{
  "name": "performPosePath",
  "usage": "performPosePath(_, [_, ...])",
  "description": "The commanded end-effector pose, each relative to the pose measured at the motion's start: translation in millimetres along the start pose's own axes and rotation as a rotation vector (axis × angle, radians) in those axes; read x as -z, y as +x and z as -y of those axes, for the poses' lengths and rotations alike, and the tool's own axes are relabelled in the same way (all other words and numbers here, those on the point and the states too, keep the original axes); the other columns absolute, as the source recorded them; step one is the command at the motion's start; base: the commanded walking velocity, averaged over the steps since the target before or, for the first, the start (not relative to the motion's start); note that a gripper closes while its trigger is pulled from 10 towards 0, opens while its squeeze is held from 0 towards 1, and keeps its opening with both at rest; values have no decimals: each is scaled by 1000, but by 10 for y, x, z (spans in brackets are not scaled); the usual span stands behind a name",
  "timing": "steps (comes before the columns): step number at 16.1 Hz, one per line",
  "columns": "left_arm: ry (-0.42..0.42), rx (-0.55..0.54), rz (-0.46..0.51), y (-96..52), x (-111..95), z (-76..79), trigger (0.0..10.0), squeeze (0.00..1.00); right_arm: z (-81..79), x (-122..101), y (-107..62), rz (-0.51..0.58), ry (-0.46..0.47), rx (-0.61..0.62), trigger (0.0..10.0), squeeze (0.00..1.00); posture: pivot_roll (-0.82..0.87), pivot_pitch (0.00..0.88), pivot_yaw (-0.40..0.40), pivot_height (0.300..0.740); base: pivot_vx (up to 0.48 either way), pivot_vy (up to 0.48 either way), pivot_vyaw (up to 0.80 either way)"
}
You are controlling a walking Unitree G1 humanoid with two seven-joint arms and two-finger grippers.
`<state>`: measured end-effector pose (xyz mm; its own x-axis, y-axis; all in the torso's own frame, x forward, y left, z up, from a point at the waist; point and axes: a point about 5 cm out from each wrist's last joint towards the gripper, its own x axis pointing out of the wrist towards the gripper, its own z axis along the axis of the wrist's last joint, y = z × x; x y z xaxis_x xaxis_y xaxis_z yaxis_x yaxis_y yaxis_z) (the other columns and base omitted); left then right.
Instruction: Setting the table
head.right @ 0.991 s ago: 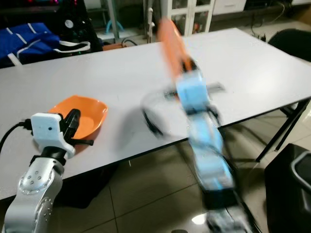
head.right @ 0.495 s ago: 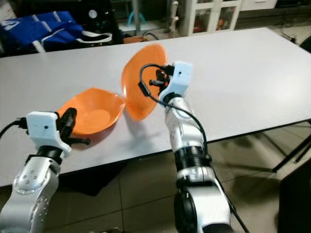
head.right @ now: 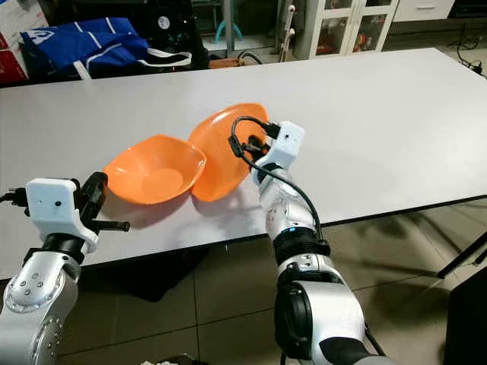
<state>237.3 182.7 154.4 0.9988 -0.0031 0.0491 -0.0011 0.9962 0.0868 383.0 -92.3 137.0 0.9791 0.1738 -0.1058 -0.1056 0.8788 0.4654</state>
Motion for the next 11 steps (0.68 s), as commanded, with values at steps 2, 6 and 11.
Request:
performPosePath(2, [9,10,5,-25,-52,-17,10000,0,93,-7,3,19,-140,49,10000,0,-23,29,86,740,0,0,0])
performPosePath(6, [13,22,-5,-35,-55,2,10000,0,210,103,-54,33,-290,115,10000,0,-21,40,96,740,0,0,0])
performPosePath(11, [27,34,-20,-79,-61,-19,10000,0,389,308,-136,-37,-309,204,10000,0,-7,45,114,740,0,0,0])
